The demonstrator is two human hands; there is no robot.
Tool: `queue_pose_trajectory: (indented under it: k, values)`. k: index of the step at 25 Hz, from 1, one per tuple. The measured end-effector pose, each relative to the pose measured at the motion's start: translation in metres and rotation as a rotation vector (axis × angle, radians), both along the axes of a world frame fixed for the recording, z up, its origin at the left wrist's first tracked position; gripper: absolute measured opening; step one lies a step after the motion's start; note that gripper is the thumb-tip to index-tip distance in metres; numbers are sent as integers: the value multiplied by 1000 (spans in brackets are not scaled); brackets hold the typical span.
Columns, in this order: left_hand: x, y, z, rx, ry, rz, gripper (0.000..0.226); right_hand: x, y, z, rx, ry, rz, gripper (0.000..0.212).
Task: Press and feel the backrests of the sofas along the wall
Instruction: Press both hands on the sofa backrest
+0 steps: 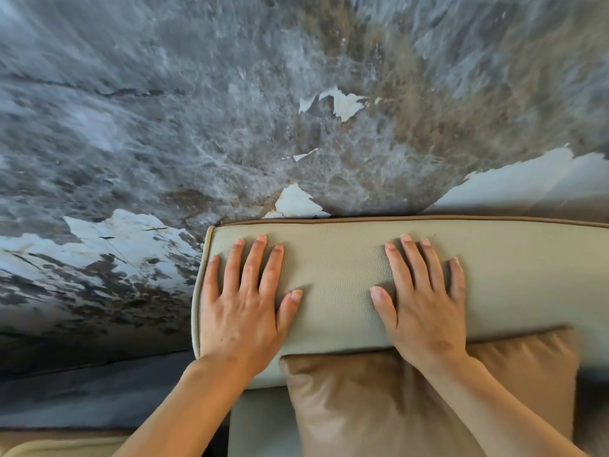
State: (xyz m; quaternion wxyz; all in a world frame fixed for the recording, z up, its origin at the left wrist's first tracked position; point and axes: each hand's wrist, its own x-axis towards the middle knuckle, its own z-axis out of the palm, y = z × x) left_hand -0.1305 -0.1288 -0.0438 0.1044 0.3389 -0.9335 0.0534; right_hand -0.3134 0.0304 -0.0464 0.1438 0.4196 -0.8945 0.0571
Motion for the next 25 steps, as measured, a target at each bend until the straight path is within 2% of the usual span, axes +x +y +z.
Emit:
queue_pose_trajectory:
  k: [3,5,12,19,25]
  values:
    - [9,0,12,99,-81,-3,77,18,8,15,35,-32,-10,67]
    - [19,5,21,100,-89,1,79,34,19,26,12,-11,3,67]
    - [51,55,81,-131,139,-63,69,77,66,99,-131,38,-43,67]
    - [99,152,207,-278,298,-92,70,130,173,223,-268,70,-53,67]
    - [153,293,343,-361,474,-4,72,167,318,363,-407,124,50,66]
